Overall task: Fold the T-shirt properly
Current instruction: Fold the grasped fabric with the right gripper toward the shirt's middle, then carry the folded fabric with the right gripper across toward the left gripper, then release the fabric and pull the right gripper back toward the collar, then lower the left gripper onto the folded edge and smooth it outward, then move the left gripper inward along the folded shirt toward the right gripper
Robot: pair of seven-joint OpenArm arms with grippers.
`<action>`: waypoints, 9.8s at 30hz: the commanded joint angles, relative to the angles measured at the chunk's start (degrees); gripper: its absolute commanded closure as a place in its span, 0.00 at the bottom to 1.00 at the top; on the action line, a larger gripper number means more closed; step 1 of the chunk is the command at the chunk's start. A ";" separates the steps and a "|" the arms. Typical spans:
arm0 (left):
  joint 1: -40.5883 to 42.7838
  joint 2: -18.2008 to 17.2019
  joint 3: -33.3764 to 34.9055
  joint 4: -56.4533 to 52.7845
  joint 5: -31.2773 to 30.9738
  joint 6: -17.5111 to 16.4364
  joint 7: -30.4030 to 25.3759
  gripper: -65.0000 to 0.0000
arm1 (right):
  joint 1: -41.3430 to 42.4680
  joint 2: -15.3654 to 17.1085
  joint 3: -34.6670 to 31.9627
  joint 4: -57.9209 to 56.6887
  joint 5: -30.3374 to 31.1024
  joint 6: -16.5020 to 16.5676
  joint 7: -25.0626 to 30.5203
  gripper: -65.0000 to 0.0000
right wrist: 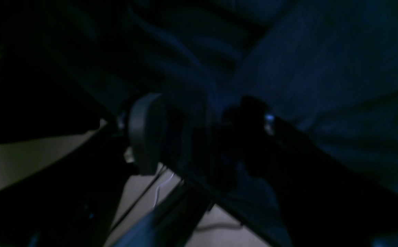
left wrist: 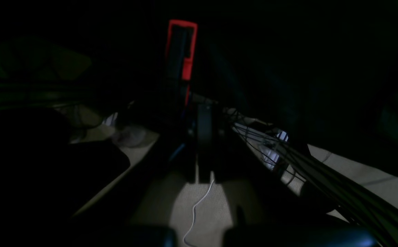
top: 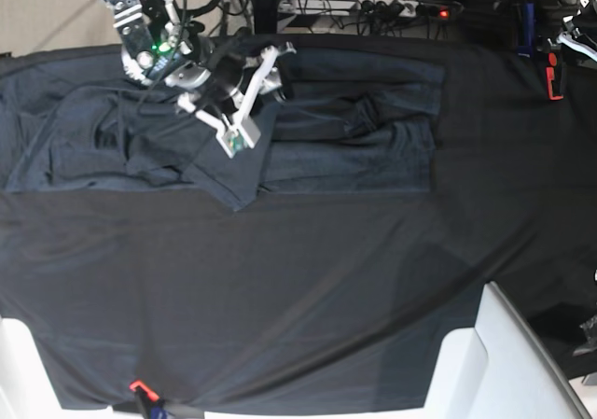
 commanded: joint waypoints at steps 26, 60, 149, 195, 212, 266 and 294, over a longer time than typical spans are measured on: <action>1.84 0.34 -0.59 -1.63 -0.41 -8.87 -0.78 1.00 | 17.82 -0.85 13.02 -16.08 0.47 0.08 1.34 0.45; 2.02 1.04 -0.59 -2.51 -0.32 -8.87 -0.87 1.00 | 34.26 -3.66 5.90 -44.47 0.38 -0.01 5.03 0.45; 0.52 1.13 -0.06 -2.51 -0.32 -8.87 -0.87 1.00 | 27.75 -10.25 -29.88 -14.93 0.38 -5.37 5.91 0.26; -22.24 9.22 22.97 -23.17 -2.78 -16.12 -0.87 0.00 | 0.41 7.07 8.62 -3.94 0.38 -5.02 13.38 0.33; -22.77 10.97 24.20 -24.67 -2.70 -16.12 -0.87 0.08 | 0.59 6.98 8.62 -3.94 0.38 -5.02 13.38 0.33; -13.10 2.27 50.22 14.81 1.26 13.11 -0.35 1.00 | 0.24 6.01 11.35 -3.86 0.64 -5.02 13.47 0.33; -26.64 9.57 68.16 -1.19 1.17 23.13 -0.43 1.00 | 0.41 6.01 19.17 -3.86 0.73 -5.02 13.47 0.32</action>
